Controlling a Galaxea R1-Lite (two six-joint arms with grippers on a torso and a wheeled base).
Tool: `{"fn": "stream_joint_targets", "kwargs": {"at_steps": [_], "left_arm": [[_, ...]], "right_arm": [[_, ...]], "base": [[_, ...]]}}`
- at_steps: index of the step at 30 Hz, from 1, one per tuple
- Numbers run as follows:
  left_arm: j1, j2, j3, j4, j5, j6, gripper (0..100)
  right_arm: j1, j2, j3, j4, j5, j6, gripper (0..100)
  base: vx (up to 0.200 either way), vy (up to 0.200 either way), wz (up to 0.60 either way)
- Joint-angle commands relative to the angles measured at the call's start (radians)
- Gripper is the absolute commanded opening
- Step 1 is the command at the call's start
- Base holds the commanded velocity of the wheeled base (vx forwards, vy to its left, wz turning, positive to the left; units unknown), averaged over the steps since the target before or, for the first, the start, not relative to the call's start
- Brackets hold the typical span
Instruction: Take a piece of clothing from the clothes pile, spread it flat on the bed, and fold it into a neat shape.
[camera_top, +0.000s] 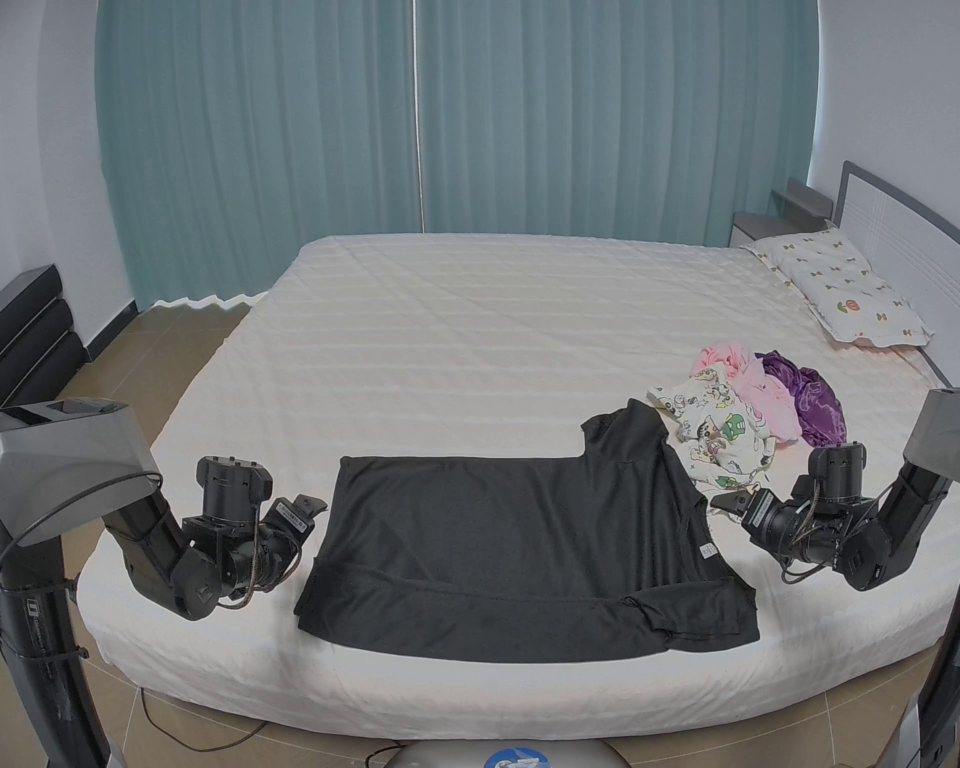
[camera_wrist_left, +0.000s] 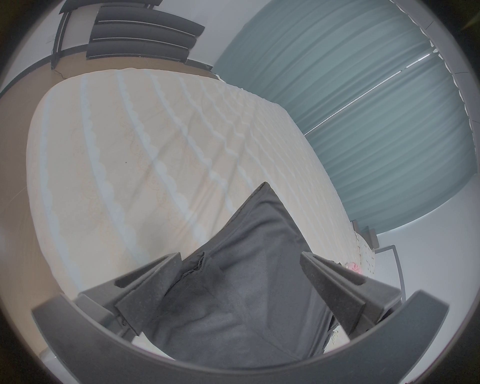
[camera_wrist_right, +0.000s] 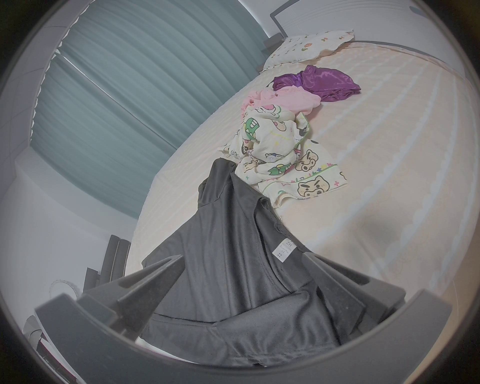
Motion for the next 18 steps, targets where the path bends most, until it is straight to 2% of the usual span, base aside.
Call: {"fn": "stream_joint_targets", "kwargs": {"at_steps": [1, 6, 9, 10, 11, 15, 18], "left_arm": [[0.001, 0.011, -0.015, 0.001, -0.001, 0.003, 100], [0.002, 0.015, -0.07, 0.03, -0.002, 0.013, 100], [0.011, 0.038, -0.176, 0.142, -0.002, 0.05, 100], [0.011, 0.038, -0.176, 0.142, -0.002, 0.05, 100], [0.016, 0.067, -0.249, 0.199, -0.002, 0.055, 100], [0.018, 0.141, -0.395, 0.266, -0.001, 0.076, 100], [0.025, 0.222, -0.541, 0.334, -0.008, 0.159, 100]], "right_arm": [[0.006, 0.009, -0.005, 0.001, -0.001, 0.0, 100], [0.006, 0.011, -0.007, 0.003, -0.001, -0.002, 100], [0.006, 0.015, -0.01, 0.003, -0.001, -0.002, 100], [0.006, 0.015, -0.01, 0.003, -0.001, -0.002, 100], [0.006, 0.028, -0.02, 0.001, -0.001, 0.0, 100], [0.007, 0.052, -0.036, -0.003, -0.007, 0.0, 100], [0.007, 0.069, -0.066, 0.003, -0.032, -0.002, 100]], "base": [[0.2, 0.0, 0.0], [0.0, 0.0, 0.0], [0.0, 0.0, 0.0], [0.0, 0.0, 0.0], [0.0, 0.0, 0.0], [0.0, 0.0, 0.0], [0.0, 0.0, 0.0]]}}
